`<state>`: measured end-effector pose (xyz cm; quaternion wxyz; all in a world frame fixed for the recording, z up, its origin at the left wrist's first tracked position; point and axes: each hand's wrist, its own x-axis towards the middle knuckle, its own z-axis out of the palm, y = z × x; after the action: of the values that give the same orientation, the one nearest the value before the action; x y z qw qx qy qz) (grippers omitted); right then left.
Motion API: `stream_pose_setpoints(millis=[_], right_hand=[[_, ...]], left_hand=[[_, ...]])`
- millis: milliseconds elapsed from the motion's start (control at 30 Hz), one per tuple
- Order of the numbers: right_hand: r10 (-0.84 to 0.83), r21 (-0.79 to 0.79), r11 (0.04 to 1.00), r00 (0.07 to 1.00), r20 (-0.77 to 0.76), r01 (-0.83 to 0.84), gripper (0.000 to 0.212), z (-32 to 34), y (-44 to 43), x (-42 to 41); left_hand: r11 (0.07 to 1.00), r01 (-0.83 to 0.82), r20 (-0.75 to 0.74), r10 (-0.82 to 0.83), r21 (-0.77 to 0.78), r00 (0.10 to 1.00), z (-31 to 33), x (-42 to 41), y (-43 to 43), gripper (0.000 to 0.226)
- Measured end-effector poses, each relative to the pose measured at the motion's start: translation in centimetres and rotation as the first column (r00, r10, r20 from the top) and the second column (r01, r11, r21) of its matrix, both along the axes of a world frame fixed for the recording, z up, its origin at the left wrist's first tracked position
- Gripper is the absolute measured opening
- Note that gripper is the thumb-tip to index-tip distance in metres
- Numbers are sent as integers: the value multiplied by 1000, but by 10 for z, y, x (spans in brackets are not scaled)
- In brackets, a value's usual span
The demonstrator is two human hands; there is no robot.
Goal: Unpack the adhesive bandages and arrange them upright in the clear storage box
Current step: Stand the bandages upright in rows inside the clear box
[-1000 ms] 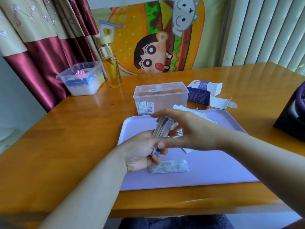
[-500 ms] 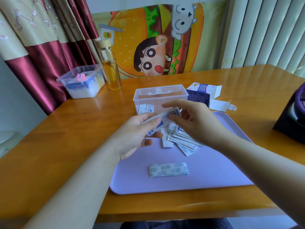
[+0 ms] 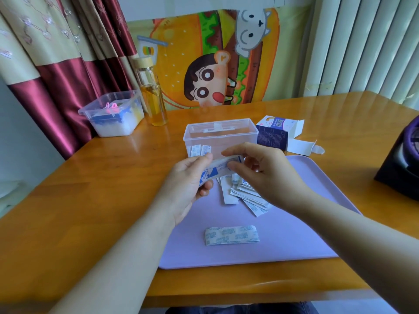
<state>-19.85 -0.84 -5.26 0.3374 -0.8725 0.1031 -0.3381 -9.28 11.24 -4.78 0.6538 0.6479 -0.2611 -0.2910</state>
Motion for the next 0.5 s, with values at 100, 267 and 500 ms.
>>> stream_pose_setpoints(millis=[100,267,500], right_hand=[[-35,49,998,999,36,33,15,2,-1,0],[-62,69,996,997,48,58,18,13,-2,3],[136,765,563,948,287,-313,22,22,14,17]], left_hand=[[1000,4,232,-8,20,973,1,-2,2,41],[1000,-16,606,1,19,795,6,1,7,14],[982,-92,571,171,-164,803,13,4,-1,18]])
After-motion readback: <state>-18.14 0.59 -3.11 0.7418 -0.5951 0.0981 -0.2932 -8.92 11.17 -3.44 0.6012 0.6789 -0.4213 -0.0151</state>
